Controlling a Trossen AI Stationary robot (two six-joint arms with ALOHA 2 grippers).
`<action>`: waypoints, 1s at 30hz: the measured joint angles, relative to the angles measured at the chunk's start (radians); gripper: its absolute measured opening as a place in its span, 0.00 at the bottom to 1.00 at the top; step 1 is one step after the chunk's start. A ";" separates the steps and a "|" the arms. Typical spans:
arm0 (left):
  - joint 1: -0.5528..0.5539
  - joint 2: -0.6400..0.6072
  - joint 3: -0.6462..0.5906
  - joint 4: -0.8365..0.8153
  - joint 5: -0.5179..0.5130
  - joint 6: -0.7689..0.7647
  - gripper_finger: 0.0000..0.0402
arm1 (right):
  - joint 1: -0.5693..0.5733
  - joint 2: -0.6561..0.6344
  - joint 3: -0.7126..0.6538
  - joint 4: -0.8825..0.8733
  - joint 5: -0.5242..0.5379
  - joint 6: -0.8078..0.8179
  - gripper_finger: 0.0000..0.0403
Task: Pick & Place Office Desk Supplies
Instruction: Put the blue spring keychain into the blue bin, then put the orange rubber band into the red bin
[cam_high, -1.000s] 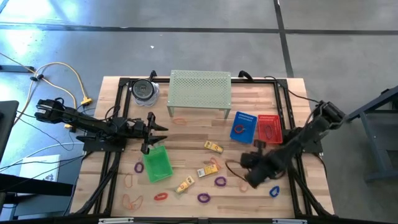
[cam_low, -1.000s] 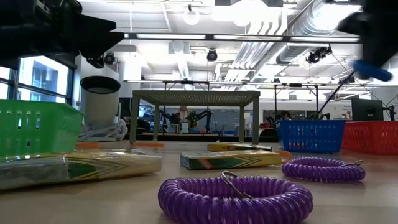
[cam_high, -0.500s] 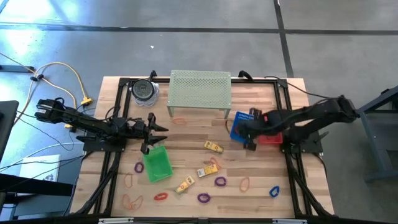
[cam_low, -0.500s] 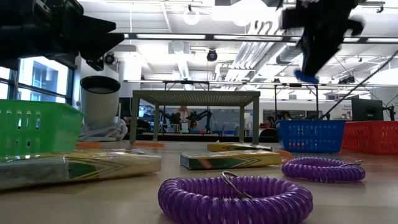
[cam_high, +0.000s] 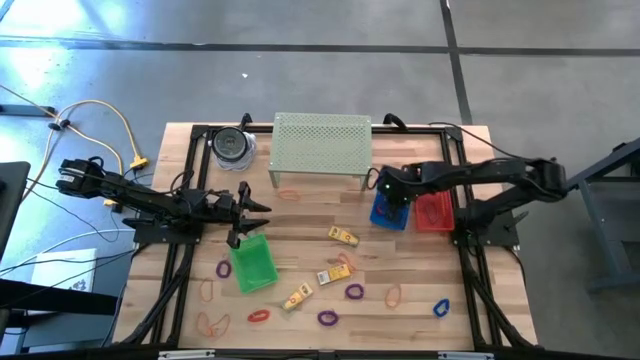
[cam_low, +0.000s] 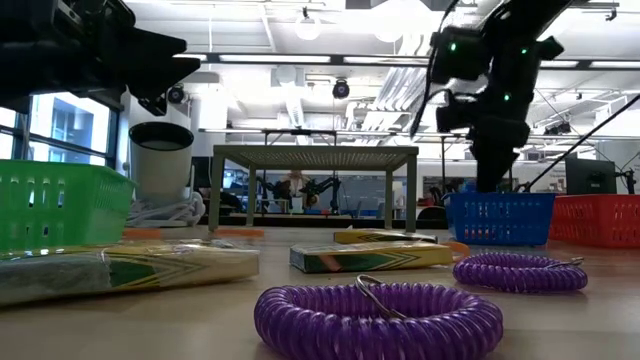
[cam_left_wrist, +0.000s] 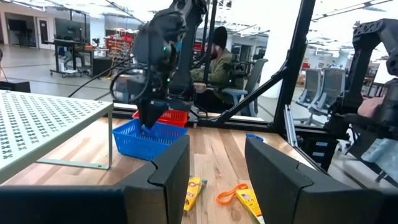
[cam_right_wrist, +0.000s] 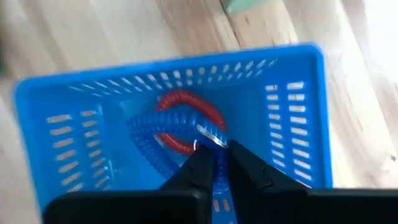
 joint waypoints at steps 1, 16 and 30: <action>0.000 0.000 0.000 0.000 0.000 0.000 0.38 | -0.005 0.014 0.000 -0.001 0.008 0.000 0.08; 0.000 0.000 0.000 0.000 -0.001 -0.003 0.38 | 0.002 0.053 0.012 -0.002 0.044 0.005 0.43; 0.000 0.000 0.000 0.000 -0.001 -0.003 0.38 | 0.082 0.054 0.310 -0.384 0.036 0.099 0.52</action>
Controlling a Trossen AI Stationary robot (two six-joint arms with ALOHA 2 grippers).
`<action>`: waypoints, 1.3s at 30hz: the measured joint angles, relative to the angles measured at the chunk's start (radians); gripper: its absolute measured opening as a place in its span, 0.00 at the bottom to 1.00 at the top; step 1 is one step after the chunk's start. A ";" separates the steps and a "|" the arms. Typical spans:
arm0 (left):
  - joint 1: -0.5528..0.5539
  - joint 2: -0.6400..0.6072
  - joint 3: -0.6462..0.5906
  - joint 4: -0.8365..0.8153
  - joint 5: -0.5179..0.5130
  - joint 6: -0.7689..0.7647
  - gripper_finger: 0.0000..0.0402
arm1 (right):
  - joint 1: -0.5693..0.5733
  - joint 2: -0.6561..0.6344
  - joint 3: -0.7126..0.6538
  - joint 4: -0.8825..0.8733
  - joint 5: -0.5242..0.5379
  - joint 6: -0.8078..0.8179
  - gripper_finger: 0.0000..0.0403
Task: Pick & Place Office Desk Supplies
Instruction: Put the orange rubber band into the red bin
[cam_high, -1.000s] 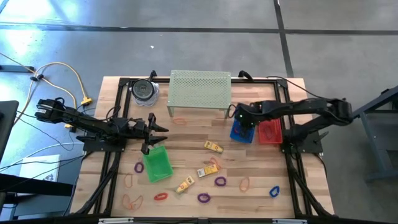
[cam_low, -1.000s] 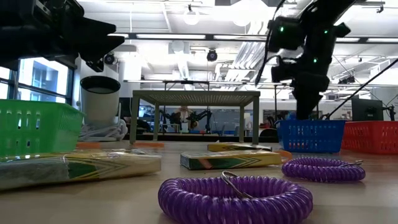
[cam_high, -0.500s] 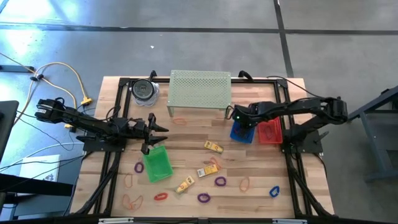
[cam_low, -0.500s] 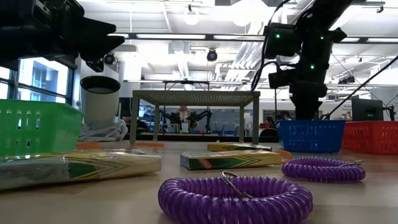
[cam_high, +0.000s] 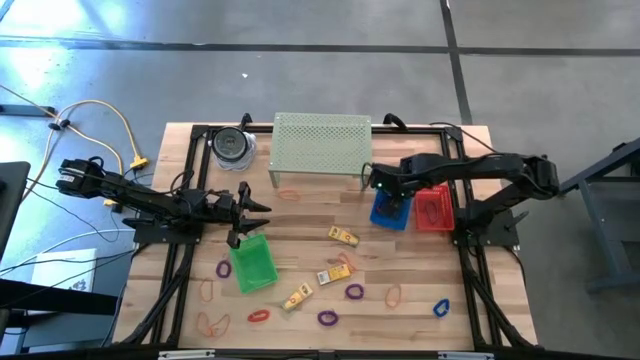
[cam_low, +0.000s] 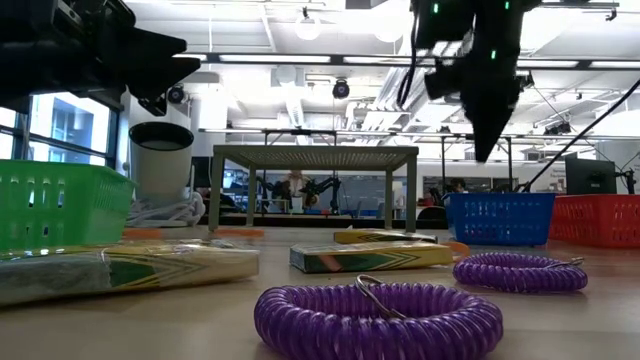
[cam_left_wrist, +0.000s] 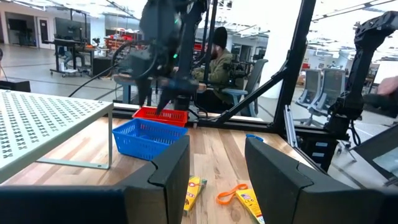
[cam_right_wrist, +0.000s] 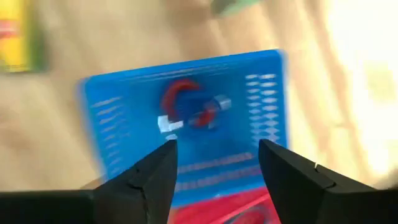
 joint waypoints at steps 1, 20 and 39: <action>0.000 0.000 0.000 0.000 0.001 0.000 0.38 | 0.013 0.000 0.021 -0.023 -0.031 0.015 0.52; 0.000 0.000 0.000 -0.021 0.002 0.000 0.38 | 0.498 0.000 0.072 -0.107 -0.317 0.458 0.51; 0.000 0.000 0.000 -0.025 0.005 -0.023 0.38 | 0.830 0.010 -0.187 0.340 0.093 0.610 0.51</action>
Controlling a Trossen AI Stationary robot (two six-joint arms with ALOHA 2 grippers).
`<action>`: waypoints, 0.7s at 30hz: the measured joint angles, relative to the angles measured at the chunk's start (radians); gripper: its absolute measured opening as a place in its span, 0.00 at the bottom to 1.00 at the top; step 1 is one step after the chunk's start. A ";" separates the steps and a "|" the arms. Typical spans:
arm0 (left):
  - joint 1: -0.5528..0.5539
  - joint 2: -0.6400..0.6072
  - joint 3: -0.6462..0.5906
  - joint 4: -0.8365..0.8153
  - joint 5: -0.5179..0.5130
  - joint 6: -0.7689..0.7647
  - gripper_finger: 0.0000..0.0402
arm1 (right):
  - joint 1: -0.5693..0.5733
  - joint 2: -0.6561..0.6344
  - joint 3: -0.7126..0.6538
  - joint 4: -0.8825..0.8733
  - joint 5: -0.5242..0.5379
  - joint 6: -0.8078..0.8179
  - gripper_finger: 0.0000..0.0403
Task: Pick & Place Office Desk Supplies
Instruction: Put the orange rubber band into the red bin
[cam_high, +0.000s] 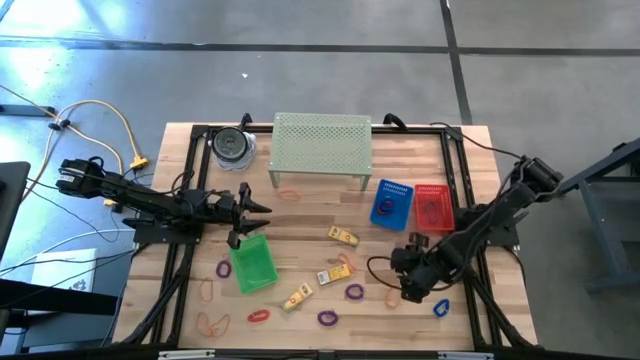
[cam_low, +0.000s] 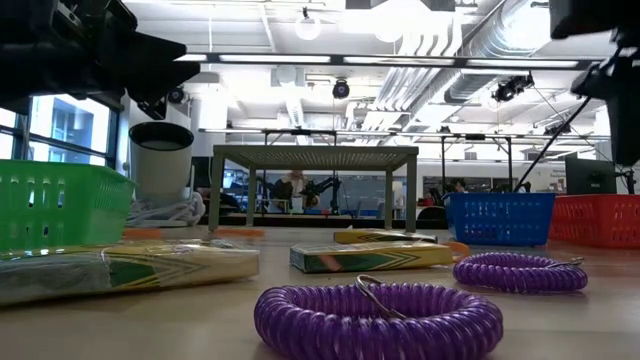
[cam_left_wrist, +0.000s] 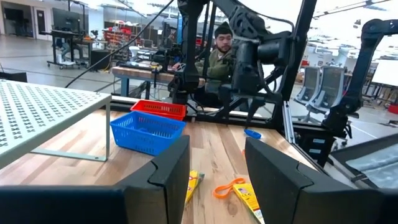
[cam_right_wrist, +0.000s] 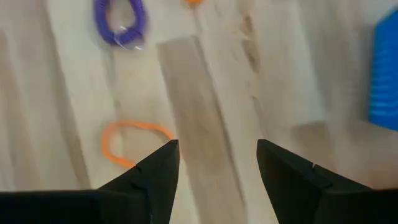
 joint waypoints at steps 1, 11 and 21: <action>0.000 0.000 0.000 -0.003 0.000 0.000 0.38 | 0.000 0.000 -0.016 0.042 -0.003 -0.008 0.51; 0.000 0.000 0.000 -0.018 0.000 -0.003 0.38 | 0.005 0.022 -0.120 0.210 -0.058 -0.094 0.51; 0.000 0.000 0.000 -0.020 -0.005 -0.003 0.38 | 0.033 0.153 -0.123 0.357 -0.063 -0.217 0.51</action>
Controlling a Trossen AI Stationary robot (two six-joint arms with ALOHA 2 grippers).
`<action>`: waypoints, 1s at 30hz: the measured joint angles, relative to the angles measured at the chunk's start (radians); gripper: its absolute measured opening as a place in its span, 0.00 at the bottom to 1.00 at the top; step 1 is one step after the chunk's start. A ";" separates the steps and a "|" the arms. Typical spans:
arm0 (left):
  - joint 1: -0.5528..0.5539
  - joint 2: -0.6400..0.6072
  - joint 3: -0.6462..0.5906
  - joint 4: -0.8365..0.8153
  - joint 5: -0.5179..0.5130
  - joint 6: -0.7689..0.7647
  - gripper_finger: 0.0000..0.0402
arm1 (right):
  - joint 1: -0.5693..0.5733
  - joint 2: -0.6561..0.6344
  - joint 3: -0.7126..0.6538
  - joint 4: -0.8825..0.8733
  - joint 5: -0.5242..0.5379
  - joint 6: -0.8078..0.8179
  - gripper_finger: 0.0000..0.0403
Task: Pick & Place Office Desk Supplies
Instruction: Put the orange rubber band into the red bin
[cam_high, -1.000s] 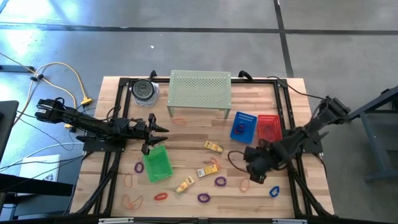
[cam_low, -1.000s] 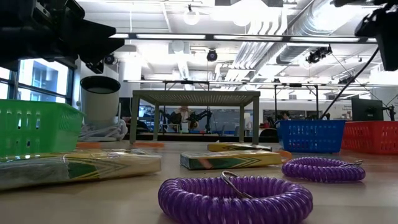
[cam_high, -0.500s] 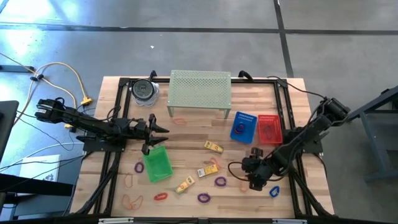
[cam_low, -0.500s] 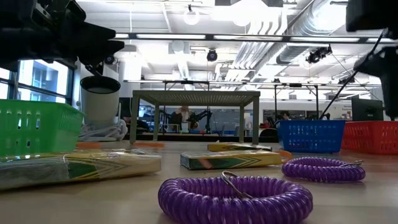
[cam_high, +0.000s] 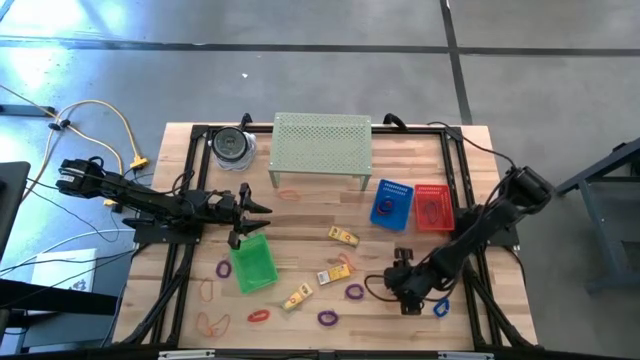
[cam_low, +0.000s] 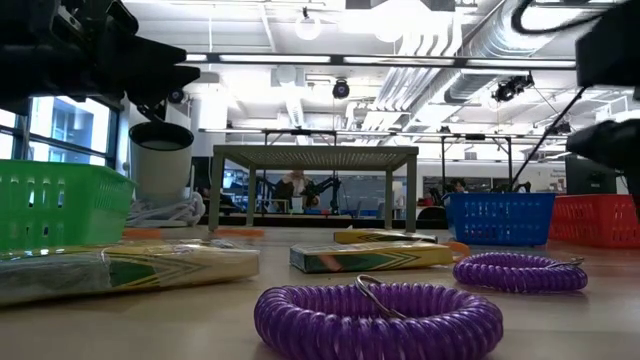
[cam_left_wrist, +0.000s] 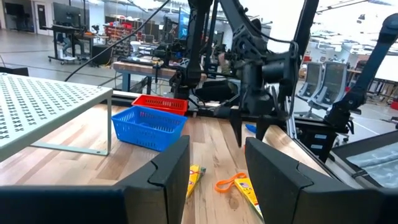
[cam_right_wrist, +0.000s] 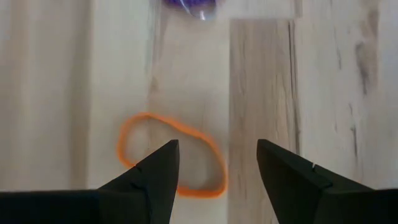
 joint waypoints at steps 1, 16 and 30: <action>0.000 0.000 0.000 0.000 0.000 0.000 0.38 | 0.000 0.015 0.000 0.000 -0.010 -0.001 0.51; 0.000 0.000 0.000 0.002 -0.002 0.000 0.38 | 0.000 0.072 0.004 -0.039 0.002 0.000 0.33; 0.000 0.000 0.000 0.000 -0.001 0.000 0.38 | 0.000 0.073 0.003 -0.045 0.002 -0.006 0.01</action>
